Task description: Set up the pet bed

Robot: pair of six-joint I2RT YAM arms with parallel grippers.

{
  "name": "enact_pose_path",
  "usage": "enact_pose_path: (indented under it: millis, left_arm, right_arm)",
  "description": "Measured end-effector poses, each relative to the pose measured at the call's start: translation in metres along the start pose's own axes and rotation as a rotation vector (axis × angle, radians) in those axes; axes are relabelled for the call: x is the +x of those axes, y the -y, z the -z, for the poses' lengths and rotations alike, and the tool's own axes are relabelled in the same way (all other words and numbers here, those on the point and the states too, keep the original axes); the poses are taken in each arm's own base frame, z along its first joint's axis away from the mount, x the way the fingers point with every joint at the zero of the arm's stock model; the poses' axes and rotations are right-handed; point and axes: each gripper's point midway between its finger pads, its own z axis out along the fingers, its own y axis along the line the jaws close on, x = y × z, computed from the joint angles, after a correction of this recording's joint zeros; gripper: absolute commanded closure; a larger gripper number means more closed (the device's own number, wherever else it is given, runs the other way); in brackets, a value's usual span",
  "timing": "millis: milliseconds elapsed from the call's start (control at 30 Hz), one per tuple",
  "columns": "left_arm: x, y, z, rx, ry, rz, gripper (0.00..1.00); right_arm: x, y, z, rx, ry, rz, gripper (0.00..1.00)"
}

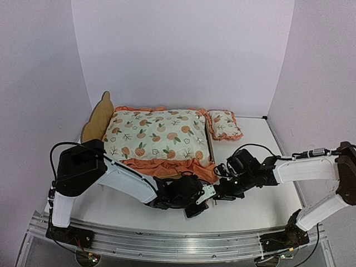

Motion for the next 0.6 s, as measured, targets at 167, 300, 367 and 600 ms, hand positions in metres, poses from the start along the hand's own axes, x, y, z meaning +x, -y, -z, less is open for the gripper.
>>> enact_pose_path:
  millis: [167,300,367,600]
  left_arm:
    - [0.001,-0.007,-0.001,-0.053,-0.008,0.005,1.00]
    - [0.002,-0.013,-0.001,-0.074,-0.020,-0.002,1.00]
    - [0.003,-0.014,0.001,-0.077,-0.029,-0.003,1.00]
    - [0.004,-0.028,0.026,0.017,-0.061,0.001,1.00]
  right_arm:
    - [0.004,0.000,0.000,-0.014,-0.014,-0.007,1.00]
    - [0.010,-0.002,-0.001,-0.041,-0.042,-0.002,1.00]
    - [0.012,-0.003,-0.002,-0.053,-0.060,-0.001,1.00]
    - [0.024,-0.014,-0.013,-0.139,-0.143,0.051,0.68]
